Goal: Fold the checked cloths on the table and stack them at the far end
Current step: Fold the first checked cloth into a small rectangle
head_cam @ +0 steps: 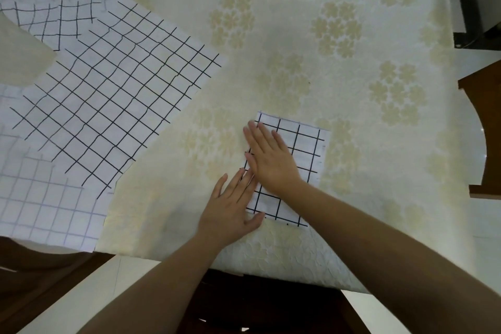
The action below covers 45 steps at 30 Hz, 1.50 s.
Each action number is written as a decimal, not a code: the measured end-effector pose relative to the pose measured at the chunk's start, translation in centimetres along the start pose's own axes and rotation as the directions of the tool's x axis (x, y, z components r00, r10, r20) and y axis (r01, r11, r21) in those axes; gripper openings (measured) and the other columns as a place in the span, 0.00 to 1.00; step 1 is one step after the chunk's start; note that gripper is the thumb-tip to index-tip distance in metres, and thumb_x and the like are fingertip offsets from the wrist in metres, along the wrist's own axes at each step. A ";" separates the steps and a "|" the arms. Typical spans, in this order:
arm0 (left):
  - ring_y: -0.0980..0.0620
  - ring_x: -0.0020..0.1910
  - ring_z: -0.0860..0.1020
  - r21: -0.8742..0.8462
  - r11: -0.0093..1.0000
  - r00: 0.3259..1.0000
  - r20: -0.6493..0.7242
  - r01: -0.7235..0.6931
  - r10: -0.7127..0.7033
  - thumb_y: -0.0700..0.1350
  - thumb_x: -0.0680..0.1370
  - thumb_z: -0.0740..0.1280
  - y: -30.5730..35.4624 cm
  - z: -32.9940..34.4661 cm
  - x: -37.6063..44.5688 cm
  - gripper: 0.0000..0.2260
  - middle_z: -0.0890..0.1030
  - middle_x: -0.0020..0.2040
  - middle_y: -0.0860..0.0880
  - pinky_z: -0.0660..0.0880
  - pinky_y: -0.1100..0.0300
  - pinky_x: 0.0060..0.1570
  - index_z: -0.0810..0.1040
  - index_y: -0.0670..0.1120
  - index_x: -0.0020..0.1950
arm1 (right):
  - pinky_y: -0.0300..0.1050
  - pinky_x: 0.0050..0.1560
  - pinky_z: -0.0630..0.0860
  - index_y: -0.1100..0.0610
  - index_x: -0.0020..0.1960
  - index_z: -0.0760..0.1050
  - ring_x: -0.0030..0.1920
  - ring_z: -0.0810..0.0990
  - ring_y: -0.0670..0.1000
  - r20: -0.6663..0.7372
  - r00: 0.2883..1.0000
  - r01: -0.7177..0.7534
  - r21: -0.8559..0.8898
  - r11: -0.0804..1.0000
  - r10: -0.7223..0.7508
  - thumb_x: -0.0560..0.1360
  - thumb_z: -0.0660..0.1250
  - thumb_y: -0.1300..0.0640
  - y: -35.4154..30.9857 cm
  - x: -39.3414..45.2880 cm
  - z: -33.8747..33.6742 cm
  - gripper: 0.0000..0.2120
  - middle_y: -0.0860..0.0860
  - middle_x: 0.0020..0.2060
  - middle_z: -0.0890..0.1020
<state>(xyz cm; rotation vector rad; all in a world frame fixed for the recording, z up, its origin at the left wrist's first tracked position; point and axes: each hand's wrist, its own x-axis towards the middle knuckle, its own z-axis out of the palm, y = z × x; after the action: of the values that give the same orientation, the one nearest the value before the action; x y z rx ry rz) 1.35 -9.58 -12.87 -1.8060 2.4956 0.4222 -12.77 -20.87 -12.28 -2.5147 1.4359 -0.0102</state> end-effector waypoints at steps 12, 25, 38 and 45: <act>0.50 0.79 0.50 0.033 0.999 0.999 -0.042 -0.007 0.008 0.66 0.79 0.51 0.0 0.2 0.0 0.35 0.52 0.81 0.48 0.54 0.44 0.75 0.54 0.46 0.80 | 0.50 0.77 0.38 0.53 0.80 0.39 0.78 0.39 0.50 0.020 0.936 -0.349 -0.047 0.936 0.351 0.80 0.37 0.36 11.9 1.9 -2.6 0.34 0.51 0.79 0.42; 0.54 0.79 0.47 0.018 0.999 0.999 0.024 0.031 -0.031 0.67 0.78 0.54 0.2 -0.2 0.1 0.38 0.51 0.81 0.51 0.50 0.46 0.76 0.51 0.47 0.81 | 0.48 0.76 0.41 0.56 0.80 0.46 0.79 0.45 0.50 -0.051 0.928 -0.355 0.173 0.919 0.368 0.83 0.41 0.49 -4.2 -6.7 1.5 0.27 0.51 0.79 0.49; 0.52 0.79 0.46 0.040 0.999 1.000 -0.004 -0.005 0.005 0.67 0.79 0.50 -0.1 0.4 0.0 0.36 0.49 0.81 0.50 0.46 0.48 0.76 0.50 0.47 0.81 | 0.52 0.77 0.43 0.54 0.80 0.49 0.79 0.48 0.52 -0.028 0.918 -0.395 0.013 0.919 0.395 0.82 0.43 0.42 3.8 -12.5 1.9 0.29 0.52 0.79 0.52; 0.50 0.79 0.46 -0.292 0.949 0.992 -0.079 -0.121 0.102 0.65 0.77 0.58 -1.6 -1.1 0.0 0.40 0.45 0.81 0.47 0.50 0.52 0.75 0.45 0.50 0.81 | 0.54 0.77 0.46 0.54 0.80 0.52 0.78 0.51 0.53 -0.138 0.930 -0.342 0.010 0.940 0.340 0.82 0.51 0.42 2.5 -13.4 0.6 0.30 0.52 0.79 0.54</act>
<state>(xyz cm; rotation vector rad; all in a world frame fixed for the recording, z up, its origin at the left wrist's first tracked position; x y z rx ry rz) 3.00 -10.28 -12.16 -1.8002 2.7103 0.7976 -21.72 -10.61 -11.91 -2.2775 1.9176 -0.1148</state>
